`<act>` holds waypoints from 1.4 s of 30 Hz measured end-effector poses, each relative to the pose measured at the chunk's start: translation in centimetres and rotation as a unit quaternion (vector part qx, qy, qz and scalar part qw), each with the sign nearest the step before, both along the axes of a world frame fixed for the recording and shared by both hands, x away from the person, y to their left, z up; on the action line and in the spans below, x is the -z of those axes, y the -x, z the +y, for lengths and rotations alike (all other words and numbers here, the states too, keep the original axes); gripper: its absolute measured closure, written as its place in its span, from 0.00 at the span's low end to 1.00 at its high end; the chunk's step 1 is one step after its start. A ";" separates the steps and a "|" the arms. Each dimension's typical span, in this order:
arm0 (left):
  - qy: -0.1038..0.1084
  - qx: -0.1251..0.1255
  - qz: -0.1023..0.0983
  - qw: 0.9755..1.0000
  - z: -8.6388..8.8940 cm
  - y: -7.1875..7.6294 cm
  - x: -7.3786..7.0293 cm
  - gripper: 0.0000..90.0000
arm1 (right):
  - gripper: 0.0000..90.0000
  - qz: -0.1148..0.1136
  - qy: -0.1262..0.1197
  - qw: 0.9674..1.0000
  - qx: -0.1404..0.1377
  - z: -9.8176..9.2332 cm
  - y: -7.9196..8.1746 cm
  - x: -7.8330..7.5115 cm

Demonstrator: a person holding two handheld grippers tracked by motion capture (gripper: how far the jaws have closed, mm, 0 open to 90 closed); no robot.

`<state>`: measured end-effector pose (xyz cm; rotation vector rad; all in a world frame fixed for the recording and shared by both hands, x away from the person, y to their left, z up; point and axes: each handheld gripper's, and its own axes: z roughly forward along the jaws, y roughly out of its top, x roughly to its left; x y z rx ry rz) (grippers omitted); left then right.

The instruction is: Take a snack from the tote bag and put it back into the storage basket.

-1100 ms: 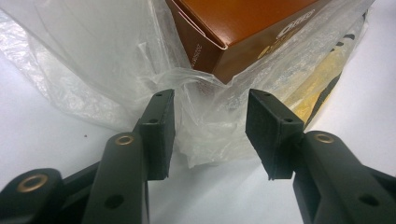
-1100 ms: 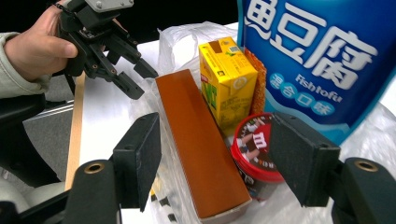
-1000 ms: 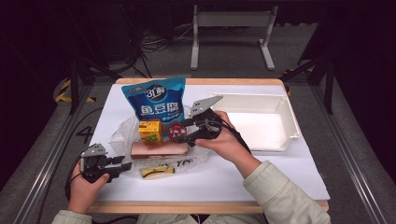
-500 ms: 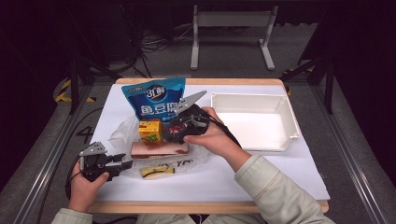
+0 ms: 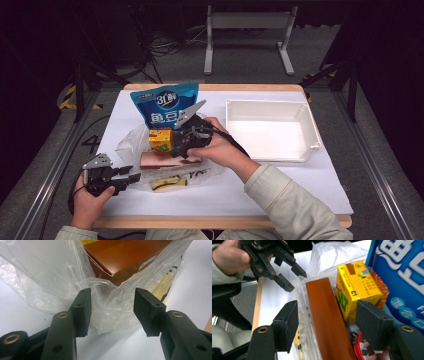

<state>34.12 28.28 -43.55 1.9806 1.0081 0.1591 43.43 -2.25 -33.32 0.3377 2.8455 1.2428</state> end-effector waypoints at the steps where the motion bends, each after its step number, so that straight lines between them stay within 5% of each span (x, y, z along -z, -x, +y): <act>1: 0.001 0.001 -0.001 1.000 0.0 0.0 0.0 0.55 | 0.40 0.001 0.005 1.000 -0.002 0.2 0.0 0.2; 18: 0.003 0.008 -0.006 1.000 0.0 0.0 -0.1 0.54 | 0.40 0.016 0.082 0.996 -0.019 2.2 -0.7 2.2; 42: -0.001 0.012 0.009 1.000 -0.1 -0.3 0.4 0.52 | 0.38 -0.003 0.132 0.991 -0.016 3.6 -0.5 4.8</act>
